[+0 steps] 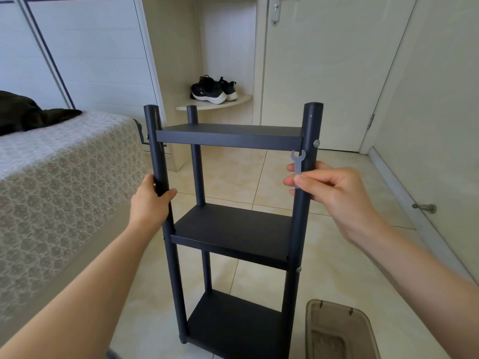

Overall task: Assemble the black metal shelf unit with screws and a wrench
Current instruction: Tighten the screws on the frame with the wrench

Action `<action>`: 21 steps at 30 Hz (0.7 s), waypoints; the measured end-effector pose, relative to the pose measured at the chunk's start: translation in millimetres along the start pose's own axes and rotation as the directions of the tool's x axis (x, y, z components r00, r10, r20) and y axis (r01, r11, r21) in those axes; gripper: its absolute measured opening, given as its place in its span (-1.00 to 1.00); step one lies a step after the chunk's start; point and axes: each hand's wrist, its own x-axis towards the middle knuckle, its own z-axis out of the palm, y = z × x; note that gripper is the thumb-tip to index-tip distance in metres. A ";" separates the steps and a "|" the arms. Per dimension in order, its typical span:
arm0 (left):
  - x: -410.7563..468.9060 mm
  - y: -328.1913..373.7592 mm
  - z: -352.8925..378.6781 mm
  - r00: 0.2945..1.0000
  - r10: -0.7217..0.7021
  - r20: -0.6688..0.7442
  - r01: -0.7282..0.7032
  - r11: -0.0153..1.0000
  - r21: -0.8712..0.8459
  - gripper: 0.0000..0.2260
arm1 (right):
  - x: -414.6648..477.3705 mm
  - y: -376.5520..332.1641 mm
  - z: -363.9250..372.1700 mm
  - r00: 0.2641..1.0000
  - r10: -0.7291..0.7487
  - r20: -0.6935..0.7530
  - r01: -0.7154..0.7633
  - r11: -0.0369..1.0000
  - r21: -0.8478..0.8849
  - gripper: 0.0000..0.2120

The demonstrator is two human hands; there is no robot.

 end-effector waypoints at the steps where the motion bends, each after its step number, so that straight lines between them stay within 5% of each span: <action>1: 0.9 -0.4 0.4 1.000 -0.014 -0.002 0.014 1.000 -0.019 -0.73 | -0.5 -0.6 0.8 1.000 -0.006 0.010 0.006 1.000 0.002 -0.81; 8: 5.4 -3.0 0.9 0.997 -0.068 -0.026 0.066 0.995 -0.070 -0.82 | -3.5 -9.7 6.5 0.994 -0.071 0.079 0.068 0.997 0.035 -0.79; 15: 7.6 4.1 6.6 0.973 -0.231 0.013 0.231 0.973 -0.009 -0.20 | 0.3 -14.5 20.6 0.985 -0.109 0.137 0.107 0.994 0.018 -0.82; 21: -3.4 4.8 3.2 0.972 -0.214 0.097 0.201 0.971 0.128 -0.11 | 6.2 -16.2 26.5 0.988 -0.086 0.127 0.086 0.996 0.012 -0.84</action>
